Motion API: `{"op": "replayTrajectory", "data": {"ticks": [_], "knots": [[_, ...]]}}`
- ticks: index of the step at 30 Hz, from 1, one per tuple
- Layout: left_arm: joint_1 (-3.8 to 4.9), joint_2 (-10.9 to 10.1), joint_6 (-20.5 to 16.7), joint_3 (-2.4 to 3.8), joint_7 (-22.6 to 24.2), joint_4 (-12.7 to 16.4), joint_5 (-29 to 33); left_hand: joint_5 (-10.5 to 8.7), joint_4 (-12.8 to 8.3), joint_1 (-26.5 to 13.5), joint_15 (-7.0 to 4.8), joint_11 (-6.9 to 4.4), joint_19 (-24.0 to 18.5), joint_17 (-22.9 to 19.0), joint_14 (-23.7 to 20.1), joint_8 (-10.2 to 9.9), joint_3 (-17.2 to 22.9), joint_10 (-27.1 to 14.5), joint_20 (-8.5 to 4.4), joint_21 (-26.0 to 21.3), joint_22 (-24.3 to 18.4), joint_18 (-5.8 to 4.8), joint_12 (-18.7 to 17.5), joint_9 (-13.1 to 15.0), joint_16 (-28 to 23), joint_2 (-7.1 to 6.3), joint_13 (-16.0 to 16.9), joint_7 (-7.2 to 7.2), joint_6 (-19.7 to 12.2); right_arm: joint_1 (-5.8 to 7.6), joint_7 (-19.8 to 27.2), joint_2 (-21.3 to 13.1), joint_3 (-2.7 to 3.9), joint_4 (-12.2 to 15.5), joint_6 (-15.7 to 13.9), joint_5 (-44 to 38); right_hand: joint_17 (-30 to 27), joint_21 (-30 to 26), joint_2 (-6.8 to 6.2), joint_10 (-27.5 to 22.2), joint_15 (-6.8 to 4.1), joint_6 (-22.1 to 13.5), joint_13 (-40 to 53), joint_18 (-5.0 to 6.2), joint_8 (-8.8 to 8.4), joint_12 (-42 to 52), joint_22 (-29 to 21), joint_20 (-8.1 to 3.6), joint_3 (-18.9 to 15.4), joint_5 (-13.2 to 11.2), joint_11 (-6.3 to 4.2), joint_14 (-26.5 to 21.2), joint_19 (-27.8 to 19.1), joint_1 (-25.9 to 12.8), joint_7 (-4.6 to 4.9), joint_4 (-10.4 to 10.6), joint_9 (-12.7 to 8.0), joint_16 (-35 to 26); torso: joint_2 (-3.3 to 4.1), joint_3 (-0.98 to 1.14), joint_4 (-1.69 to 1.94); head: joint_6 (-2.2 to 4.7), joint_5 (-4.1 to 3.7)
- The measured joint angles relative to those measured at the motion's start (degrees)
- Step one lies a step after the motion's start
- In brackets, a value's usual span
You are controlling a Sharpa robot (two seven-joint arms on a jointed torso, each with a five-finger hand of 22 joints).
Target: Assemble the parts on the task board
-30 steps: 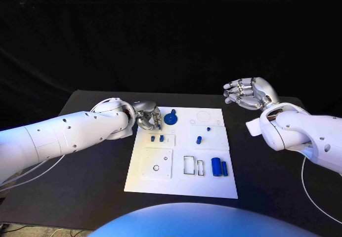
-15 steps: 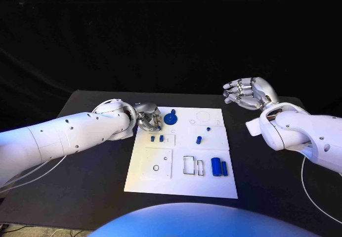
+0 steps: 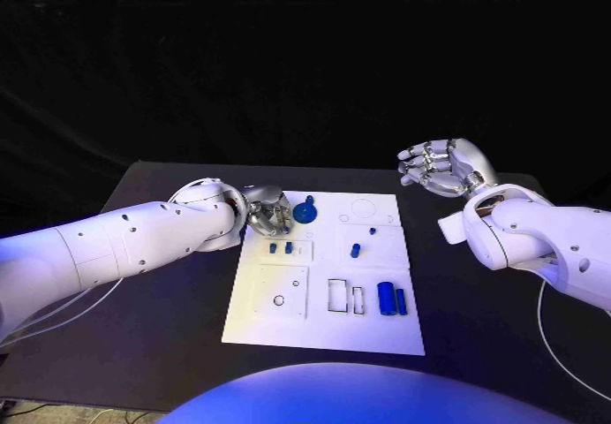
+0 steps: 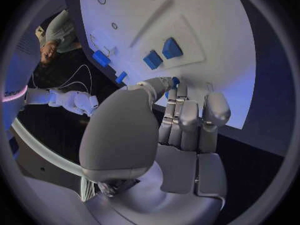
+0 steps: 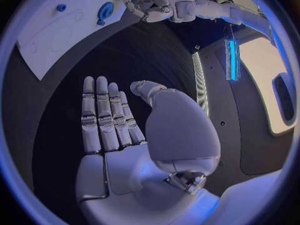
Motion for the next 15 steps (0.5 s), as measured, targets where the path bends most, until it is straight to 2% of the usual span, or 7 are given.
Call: {"op": "replayTrajectory", "data": {"ticks": [5,15], "knots": [[-0.01,0.14,0.19,0.02,-0.13,-0.19,0.0,0.0,0.0,0.0,0.0,0.0,0.0,0.0,0.0,0.0,0.0,0.0,0.0,0.0,0.0,0.0,0.0,0.0,0.0,0.0,0.0,0.0,0.0,-0.01,0.0,0.0,0.0,0.03,0.0,0.0,0.0,0.0,0.0,0.0,0.0,0.0,0.0,0.0,0.0,0.0,0.0,0.0,0.0,0.0,0.0,0.0,0.0,0.0,0.0,0.0,0.0,0.0,-0.02,0.01,-0.02,0.0,0.0],[-0.02,0.12,0.55,0.04,-0.45,-0.15,0.02,0.0,-0.4,0.0,0.31,0.2,0.0,-1.18,-0.31,-1.32,0.4,-0.21,0.0,0.0,-0.42,0.0,-1.55,-0.13,0.0,0.0,-0.15,0.34,-0.35,-0.03,0.0,-0.07,0.02,0.08,0.0,0.0,0.0,0.0,0.0,0.0,0.0,0.0,0.0,0.0,0.0,0.0,0.0,0.0,0.0,0.0,0.0,0.0,0.0,0.0,0.0,0.0,0.0,0.0,-0.05,0.07,-0.05,0.0,-0.03]]}}
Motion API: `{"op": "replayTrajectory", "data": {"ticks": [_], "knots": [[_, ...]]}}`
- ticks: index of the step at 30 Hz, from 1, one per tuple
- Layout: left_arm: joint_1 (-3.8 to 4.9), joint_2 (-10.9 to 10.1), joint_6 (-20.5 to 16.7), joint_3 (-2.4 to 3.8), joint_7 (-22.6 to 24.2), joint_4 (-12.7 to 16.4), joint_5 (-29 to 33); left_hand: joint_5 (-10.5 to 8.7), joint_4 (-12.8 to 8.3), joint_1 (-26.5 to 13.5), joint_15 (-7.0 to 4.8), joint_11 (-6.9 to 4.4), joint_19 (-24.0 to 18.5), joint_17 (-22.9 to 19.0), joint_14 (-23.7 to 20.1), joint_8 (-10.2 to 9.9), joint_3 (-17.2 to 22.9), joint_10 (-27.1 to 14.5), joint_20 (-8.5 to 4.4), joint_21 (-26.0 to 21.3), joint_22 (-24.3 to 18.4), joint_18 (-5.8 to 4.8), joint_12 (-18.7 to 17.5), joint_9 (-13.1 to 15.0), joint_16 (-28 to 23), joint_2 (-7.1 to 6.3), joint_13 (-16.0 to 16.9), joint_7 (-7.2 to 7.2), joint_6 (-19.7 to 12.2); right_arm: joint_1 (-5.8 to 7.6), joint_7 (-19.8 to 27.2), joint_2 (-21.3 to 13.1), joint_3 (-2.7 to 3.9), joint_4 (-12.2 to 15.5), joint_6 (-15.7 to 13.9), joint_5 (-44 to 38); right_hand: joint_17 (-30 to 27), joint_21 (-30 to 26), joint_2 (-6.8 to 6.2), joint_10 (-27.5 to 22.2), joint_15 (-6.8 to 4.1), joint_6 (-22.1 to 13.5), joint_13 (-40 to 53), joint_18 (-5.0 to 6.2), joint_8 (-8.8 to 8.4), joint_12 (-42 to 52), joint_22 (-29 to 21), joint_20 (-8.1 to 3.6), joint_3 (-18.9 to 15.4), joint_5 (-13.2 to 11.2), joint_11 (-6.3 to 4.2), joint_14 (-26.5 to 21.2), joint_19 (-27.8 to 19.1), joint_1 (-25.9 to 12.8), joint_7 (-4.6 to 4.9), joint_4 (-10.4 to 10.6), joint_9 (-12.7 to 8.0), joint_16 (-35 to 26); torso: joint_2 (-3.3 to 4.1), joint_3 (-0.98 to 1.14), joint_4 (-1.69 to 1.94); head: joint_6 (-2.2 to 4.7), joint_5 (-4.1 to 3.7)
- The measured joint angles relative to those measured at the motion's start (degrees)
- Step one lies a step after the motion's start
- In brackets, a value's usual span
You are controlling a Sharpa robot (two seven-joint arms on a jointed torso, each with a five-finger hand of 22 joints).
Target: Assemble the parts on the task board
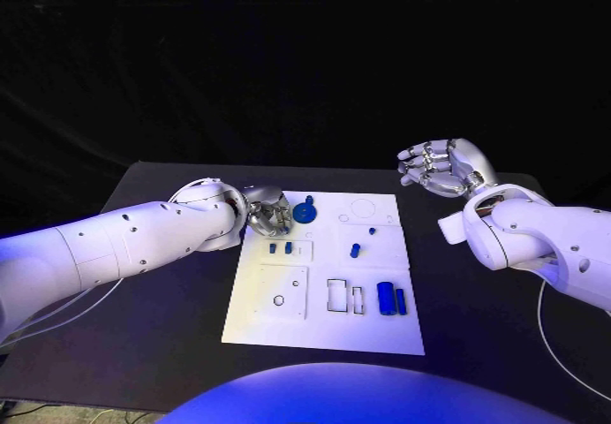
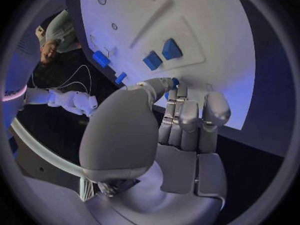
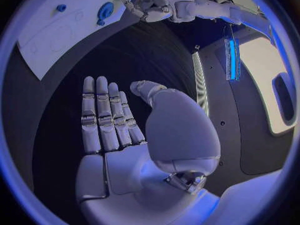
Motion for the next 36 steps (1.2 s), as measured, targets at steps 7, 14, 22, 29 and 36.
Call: {"op": "replayTrajectory", "data": {"ticks": [7,14,22,29,36], "knots": [[-0.08,-0.08,0.0,-0.02,-0.03,0.09,0.18,0.0,-0.31,0.0,0.21,0.32,0.0,0.08,-0.21,-0.96,0.31,0.29,0.0,0.0,0.28,0.0,-0.27,-0.21,0.0,0.0,0.13,0.42,-0.76,-0.01,0.0,-0.07,-0.01,0.01,0.0,0.0,-0.05,0.0,0.0,0.0,0.0,0.0,0.0,0.0,0.0,0.0,-0.12,0.0,0.0,0.0,0.0,0.0,0.0,0.0,0.0,0.0,-0.04,-0.12,-0.01,0.0,0.0,0.0,-0.01],[-0.13,-0.12,0.06,-0.03,-0.11,0.13,0.45,0.01,-0.32,0.0,0.21,0.1,0.0,0.07,-0.21,-1.51,0.31,0.51,0.0,0.0,0.35,0.0,-0.29,-0.38,0.0,0.0,0.27,0.27,-1.1,-0.02,-0.02,-0.07,-0.01,0.0,0.0,0.0,-0.1,0.0,0.0,0.0,0.0,0.0,0.0,0.0,0.0,0.0,-0.24,0.0,0.0,0.0,0.0,0.0,0.0,0.0,0.0,0.0,-0.07,-0.32,-0.02,0.0,0.01,0.0,0.08],[-0.27,-0.38,0.05,-0.06,-0.12,0.29,0.68,0.01,-0.57,-0.23,0.21,0.1,0.0,-0.05,-0.21,-2.46,0.56,0.51,0.0,0.0,0.32,0.0,-0.87,-0.65,0.0,-0.22,0.46,0.49,-2.25,-0.04,-0.02,-0.12,-0.02,-0.03,0.0,0.0,-0.1,0.0,0.0,0.0,0.0,0.0,0.0,0.0,0.0,0.0,-0.24,0.0,0.0,0.0,0.0,0.0,0.0,0.0,0.0,0.0,-0.07,-0.32,-0.01,0.0,-0.01,0.0,0.08],[-0.52,-0.56,0.05,-0.19,-0.15,0.38,0.87,0.0,-0.63,-0.67,0.21,0.1,0.0,-0.29,-0.21,-4.13,0.62,0.52,0.0,0.0,0.32,0.0,-1.39,-1.33,0.0,-0.67,0.82,0.58,-4.26,-0.04,-0.02,-0.14,-0.02,-0.08,0.0,0.0,-0.1,0.0,0.0,0.0,0.0,0.0,0.0,0.0,0.0,0.0,-0.3,0.0,0.0,0.0,0.0,0.0,0.0,0.0,0.0,0.0,-0.06,-0.32,0.01,-0.03,-0.01,0.0,0.08],[-0.56,-0.74,0.07,-0.19,-0.23,0.52,1.1,0.0,-0.63,-0.92,0.33,0.1,-0.21,-0.93,-0.33,-4.51,0.61,0.52,0.21,0.0,-0.02,0.0,-1.76,-1.49,0.0,-0.91,0.81,0.58,-4.68,-0.06,-0.02,-0.15,-0.02,-0.13,-0.01,0.0,-0.09,0.0,0.0,0.0,0.0,0.0,0.0,0.0,0.0,0.0,-0.3,0.0,0.0,0.0,0.0,0.0,0.0,0.0,0.0,0.0,-0.06,-0.32,0.03,-0.03,0.02,0.0,0.08]]}}
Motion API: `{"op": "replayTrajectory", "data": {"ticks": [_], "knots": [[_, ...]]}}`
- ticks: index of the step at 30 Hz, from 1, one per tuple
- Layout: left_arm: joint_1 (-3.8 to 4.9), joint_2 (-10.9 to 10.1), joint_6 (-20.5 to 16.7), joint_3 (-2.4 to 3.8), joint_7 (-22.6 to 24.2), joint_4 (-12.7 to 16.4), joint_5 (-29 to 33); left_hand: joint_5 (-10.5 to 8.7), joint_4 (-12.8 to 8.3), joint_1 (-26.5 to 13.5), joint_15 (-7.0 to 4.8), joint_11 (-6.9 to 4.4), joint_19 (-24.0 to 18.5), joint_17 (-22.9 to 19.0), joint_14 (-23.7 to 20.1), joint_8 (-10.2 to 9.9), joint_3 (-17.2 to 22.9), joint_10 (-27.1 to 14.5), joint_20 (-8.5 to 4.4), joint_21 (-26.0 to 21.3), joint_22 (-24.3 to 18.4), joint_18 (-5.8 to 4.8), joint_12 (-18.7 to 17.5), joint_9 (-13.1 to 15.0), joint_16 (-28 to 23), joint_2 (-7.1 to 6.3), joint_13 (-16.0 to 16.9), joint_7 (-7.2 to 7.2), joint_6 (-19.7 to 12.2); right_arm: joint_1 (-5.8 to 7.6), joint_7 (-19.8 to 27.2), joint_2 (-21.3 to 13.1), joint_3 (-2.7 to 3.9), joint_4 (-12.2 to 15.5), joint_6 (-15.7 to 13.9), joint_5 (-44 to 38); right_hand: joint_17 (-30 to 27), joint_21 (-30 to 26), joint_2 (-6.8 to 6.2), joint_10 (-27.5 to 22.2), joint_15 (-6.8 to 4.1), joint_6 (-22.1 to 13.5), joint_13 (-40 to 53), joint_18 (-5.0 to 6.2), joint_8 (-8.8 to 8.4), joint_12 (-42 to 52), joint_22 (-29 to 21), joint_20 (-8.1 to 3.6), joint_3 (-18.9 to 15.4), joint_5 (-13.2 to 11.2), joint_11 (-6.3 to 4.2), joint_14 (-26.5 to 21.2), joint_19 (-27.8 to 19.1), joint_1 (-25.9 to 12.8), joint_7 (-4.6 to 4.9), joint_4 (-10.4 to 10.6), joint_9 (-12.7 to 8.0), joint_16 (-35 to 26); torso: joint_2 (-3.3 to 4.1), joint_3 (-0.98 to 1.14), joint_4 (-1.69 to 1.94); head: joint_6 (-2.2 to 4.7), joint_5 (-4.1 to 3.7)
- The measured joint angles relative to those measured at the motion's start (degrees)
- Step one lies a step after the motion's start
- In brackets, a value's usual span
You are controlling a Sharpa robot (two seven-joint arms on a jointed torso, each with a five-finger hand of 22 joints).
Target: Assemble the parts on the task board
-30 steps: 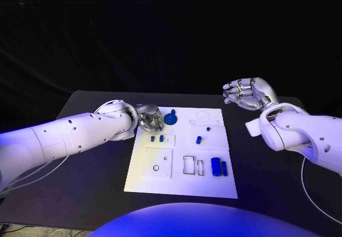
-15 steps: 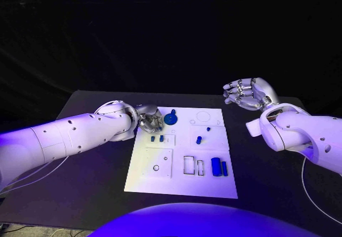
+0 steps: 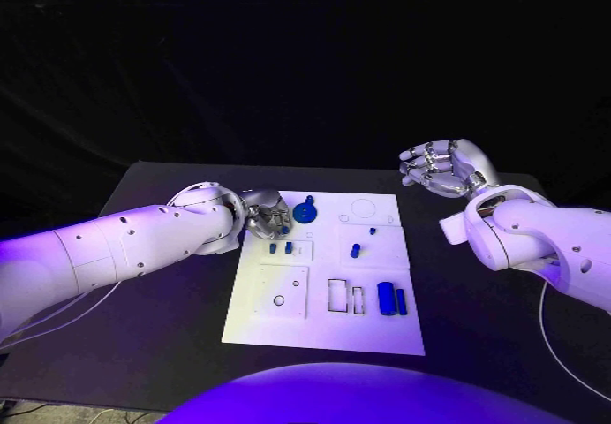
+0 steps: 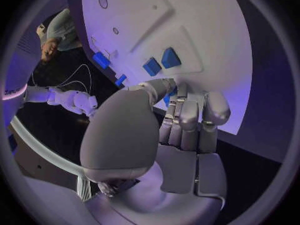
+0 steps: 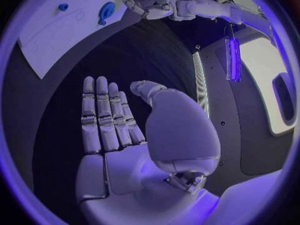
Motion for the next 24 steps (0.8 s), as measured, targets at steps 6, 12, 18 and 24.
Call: {"op": "replayTrajectory", "data": {"ticks": [6,12,18,24], "knots": [[0.0,-0.08,-0.03,0.01,-0.04,0.0,0.17,0.0,0.0,-0.07,0.08,0.01,-0.41,-0.66,-0.5,-0.38,0.32,-0.02,-0.02,-0.4,-0.33,0.0,-0.34,-0.13,0.0,-0.07,0.0,-0.2,-0.2,-0.01,0.0,0.0,0.02,-0.02,0.0,0.0,0.0,0.0,0.0,0.0,0.0,0.0,0.0,0.0,0.0,0.0,0.0,0.0,0.0,0.0,0.0,0.0,0.0,0.0,0.0,0.0,0.0,0.0,0.0,0.0,0.01,0.0,0.03],[-0.01,-0.15,-0.06,0.01,-0.14,-0.03,0.32,0.0,0.0,-0.36,0.21,0.61,-0.83,-1.21,-0.97,-0.83,0.32,-0.62,-0.02,-1.07,-0.83,0.0,-0.69,-0.39,-0.01,-0.36,0.07,-0.09,-0.93,-0.02,-0.01,-0.01,0.01,-0.03,0.0,0.0,0.0,0.0,0.0,0.0,0.0,0.0,0.0,0.0,0.0,-0.23,-0.1,0.0,0.0,0.0,0.0,0.0,0.0,0.0,0.0,0.0,0.0,0.0,-0.01,0.0,0.01,0.0,0.03],[0.0,-0.27,-0.18,0.07,-0.26,-0.11,0.44,0.0,-0.09,-0.66,1.04,1.25,-2.99,-5.43,-4.03,-3.1,0.18,-3.79,0.74,-3.15,-2.59,0.01,-1.58,-1.29,-1.64,-0.66,0.5,-0.39,-4.33,-0.04,-0.02,-0.03,0.01,-0.08,0.0,0.0,-0.03,0.0,0.0,0.0,0.0,0.0,0.0,0.0,0.0,-0.23,-0.1,0.0,0.0,0.0,0.0,0.0,0.0,0.0,0.0,0.0,0.0,0.0,-0.01,0.0,0.01,0.0,-0.02],[0.08,-0.67,-1.05,0.19,-0.16,-0.51,0.99,0.0,-0.4,-0.24,2.81,3.57,-11.1,-19.94,-15.0,-3.27,-1.91,-12.31,2.41,-11.58,-10.07,1.77,-2.92,-1.78,-7.6,-0.7,-0.44,-0.19,-4.71,-0.06,-0.35,-0.01,0.01,-0.67,0.18,-0.06,-0.34,0.0,0.0,-0.52,0.52,-0.25,-0.07,0.0,-0.34,-0.75,-0.77,0.31,-0.16,0.0,0.52,-0.52,-0.31,0.0,0.22,-0.16,-0.26,-0.45,-0.09,0.0,0.03,0.0,0.0]]}}
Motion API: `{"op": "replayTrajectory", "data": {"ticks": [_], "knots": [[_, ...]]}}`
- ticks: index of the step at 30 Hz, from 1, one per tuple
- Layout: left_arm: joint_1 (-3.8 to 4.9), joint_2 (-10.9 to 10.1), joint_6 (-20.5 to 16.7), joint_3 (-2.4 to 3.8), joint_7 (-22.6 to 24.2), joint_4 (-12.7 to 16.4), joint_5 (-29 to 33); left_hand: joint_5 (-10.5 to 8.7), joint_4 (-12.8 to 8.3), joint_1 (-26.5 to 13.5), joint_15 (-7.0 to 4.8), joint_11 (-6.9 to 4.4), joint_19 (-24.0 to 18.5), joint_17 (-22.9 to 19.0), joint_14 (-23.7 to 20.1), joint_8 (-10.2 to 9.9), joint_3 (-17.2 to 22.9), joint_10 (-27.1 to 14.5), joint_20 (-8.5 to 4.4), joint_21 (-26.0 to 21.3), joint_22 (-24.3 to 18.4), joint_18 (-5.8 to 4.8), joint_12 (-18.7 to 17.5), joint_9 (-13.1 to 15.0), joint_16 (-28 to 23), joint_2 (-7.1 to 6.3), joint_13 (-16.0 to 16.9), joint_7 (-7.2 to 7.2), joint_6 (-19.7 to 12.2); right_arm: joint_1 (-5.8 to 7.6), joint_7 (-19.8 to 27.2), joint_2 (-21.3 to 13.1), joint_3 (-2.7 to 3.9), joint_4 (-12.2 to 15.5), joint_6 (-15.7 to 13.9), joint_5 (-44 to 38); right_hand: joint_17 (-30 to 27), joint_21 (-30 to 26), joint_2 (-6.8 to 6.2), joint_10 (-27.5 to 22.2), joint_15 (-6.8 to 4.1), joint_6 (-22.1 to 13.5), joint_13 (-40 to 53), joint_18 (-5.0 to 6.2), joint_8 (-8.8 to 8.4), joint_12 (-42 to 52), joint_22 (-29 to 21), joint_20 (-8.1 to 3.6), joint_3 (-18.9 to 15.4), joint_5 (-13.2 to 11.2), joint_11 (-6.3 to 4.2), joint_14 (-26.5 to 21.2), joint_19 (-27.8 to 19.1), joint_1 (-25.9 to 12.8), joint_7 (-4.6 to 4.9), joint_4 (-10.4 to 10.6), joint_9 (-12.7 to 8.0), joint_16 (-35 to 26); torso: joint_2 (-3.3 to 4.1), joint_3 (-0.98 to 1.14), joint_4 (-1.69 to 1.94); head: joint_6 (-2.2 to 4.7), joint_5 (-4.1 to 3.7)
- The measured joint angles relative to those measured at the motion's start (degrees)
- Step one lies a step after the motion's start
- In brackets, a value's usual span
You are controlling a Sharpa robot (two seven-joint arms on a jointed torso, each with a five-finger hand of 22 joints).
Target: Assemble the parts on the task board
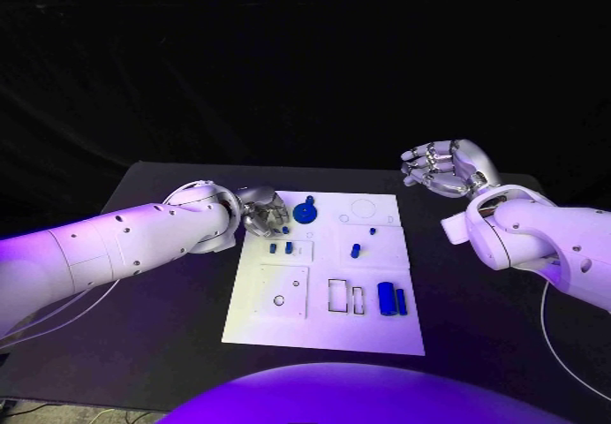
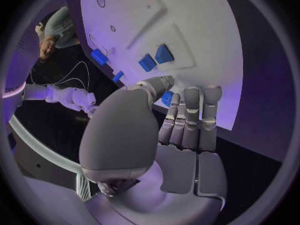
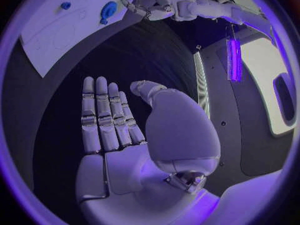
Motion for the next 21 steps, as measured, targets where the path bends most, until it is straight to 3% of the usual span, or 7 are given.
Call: {"op": "replayTrajectory", "data": {"ticks": [1,2,3,10,14,17,21], "knots": [[-0.02,-0.14,-0.17,0.03,0.02,-0.07,0.19,0.0,-0.03,0.17,0.1,0.15,-1.03,-0.56,-0.65,0.0,-0.4,-0.73,0.04,-1.02,-0.89,0.0,0.19,0.0,-0.33,0.18,-0.03,0.09,-0.09,0.0,-0.1,0.0,0.0,-0.11,0.07,-0.01,-0.01,0.0,0.0,0.0,0.0,-0.24,0.0,0.0,-0.12,-0.01,-0.11,0.0,0.0,0.0,-0.01,0.0,0.0,0.0,-0.16,0.0,0.0,-0.18,-0.01,0.0,0.01,0.0,0.0],[-0.06,-0.38,-0.38,0.08,0.05,-0.1,0.46,0.0,-0.12,0.93,0.36,0.39,-4.14,-1.68,-2.16,0.0,-1.25,-2.5,0.24,-4.19,-3.7,0.95,0.48,0.0,-1.46,0.43,-0.13,0.22,-0.22,0.0,-0.24,0.0,0.0,-0.24,0.17,-0.03,-0.11,0.0,0.0,-0.34,0.23,-0.39,0.0,0.0,-0.22,-0.22,-0.27,0.21,0.0,0.0,0.08,-0.22,-0.21,0.0,-0.27,0.0,-0.07,-0.23,-0.02,0.0,0.02,0.0,0.0],[-0.08,-0.57,-0.53,0.16,0.07,-0.1,0.69,0.0,-0.09,1.5,0.53,0.58,-5.55,-2.46,-2.96,0.0,-2.02,-3.63,0.45,-5.74,-4.97,1.07,0.72,-0.06,-2.23,0.67,-0.25,0.29,-0.29,0.0,-0.34,0.0,0.0,-0.32,0.23,-0.05,-0.13,0.0,0.0,-0.51,0.31,-0.46,0.0,0.0,-0.22,-0.22,-0.38,0.21,0.0,0.0,0.1,-0.31,-0.21,0.0,-0.33,0.0,-0.08,-0.36,-0.03,-0.01,0.02,0.0,-0.04],[-0.05,-2.68,-1.79,1.06,0.69,1.11,3.07,0.0,0.31,2.27,0.65,0.64,-6.31,-4.18,-3.21,1.06,-3.4,-4.41,0.64,-6.85,-6.18,1.07,2.96,-0.09,-2.61,1.46,-0.23,0.52,-0.06,-0.03,-1.56,0.01,0.0,-1.11,1.43,-1.05,-0.24,0.13,0.57,-2.34,0.47,-0.48,-0.06,0.0,-0.22,-1.25,-0.95,0.39,0.27,-0.73,0.06,-0.47,-0.39,0.58,-0.31,-1.26,-0.1,-0.45,-0.05,0.03,0.01,0.1,-0.13],[0.11,-4.44,-2.85,1.78,1.81,2.65,6.51,0.0,0.98,2.26,-0.01,-0.18,-5.73,-4.92,-2.55,3.04,-2.92,-1.95,0.08,-6.15,-5.51,1.06,7.02,0.02,-1.41,1.46,0.61,1.5,1.63,-0.03,-3.05,0.07,-0.02,-1.78,3.13,-4.03,0.48,3.18,1.21,-1.97,-1.32,1.63,-0.06,0.0,0.91,-1.55,-0.02,-1.29,-0.03,-5.89,-0.9,4.15,3.64,2.92,-1.16,-4.06,0.19,1.6,-0.07,0.03,0.01,0.34,-0.25],[0.4,-5.6,-3.7,2.06,2.85,3.56,9.89,0.0,1.34,2.26,-0.2,-0.56,-5.35,-5.1,-2.36,3.84,-2.29,-1.22,-0.07,-5.72,-5.16,1.05,8.75,0.17,-0.88,1.46,1.02,1.79,2.13,-0.03,-4.27,0.1,-0.03,-2.18,4.46,-6.85,1.21,5.22,1.59,-0.94,-2.24,2.74,-0.06,-0.01,1.11,-1.56,1.24,-2.39,-0.48,-8.15,-1.59,6.83,5.54,3.4,-1.66,-5.08,0.19,2.95,-0.07,0.03,0.0,0.49,-0.3],[1.13,-7.71,-5.16,2.35,5.23,5.67,17.66,0.0,1.5,2.01,-0.47,-0.7,-7.1,-6.32,-3.94,5.38,-0.74,-0.58,-0.32,-7.48,-6.39,1.05,11.83,0.32,-1.97,1.21,1.82,2.23,2.9,0.01,-6.76,0.14,-0.02,-2.7,7.4,-12.96,4.55,12.59,1.63,1.69,-4.79,3.83,-0.04,-0.01,0.67,-2.58,6.23,-5.27,-1.51,-9.67,-3.24,16.02,11.49,3.95,-2.75,-6.41,-0.43,8.7,-0.05,0.03,-0.01,0.81,-0.42]]}}
